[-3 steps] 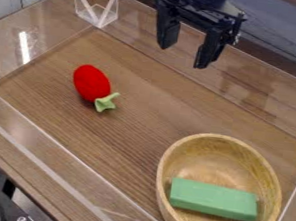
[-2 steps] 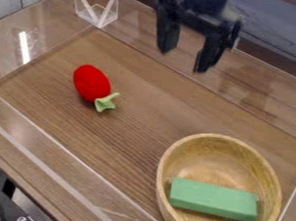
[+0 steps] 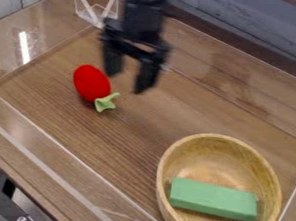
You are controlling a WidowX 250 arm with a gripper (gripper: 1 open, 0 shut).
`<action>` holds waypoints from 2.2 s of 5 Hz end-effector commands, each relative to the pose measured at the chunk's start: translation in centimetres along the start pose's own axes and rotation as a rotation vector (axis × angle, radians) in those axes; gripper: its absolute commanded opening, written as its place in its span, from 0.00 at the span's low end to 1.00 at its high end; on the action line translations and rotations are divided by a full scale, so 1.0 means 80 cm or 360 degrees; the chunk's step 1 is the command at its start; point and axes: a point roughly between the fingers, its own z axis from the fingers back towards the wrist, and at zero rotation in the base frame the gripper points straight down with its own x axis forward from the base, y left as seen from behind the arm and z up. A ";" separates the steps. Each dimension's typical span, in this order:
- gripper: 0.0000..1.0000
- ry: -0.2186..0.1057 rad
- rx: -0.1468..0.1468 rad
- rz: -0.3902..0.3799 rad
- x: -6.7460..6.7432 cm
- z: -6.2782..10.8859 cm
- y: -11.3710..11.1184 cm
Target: Move the red object to the right side of the table
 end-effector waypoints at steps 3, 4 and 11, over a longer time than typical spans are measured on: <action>1.00 -0.0162 -0.0050 -0.0053 -0.022 0.006 0.070; 1.00 -0.0141 -0.0067 -0.0168 -0.021 -0.011 0.071; 1.00 -0.0266 -0.0334 0.0190 0.009 -0.042 0.043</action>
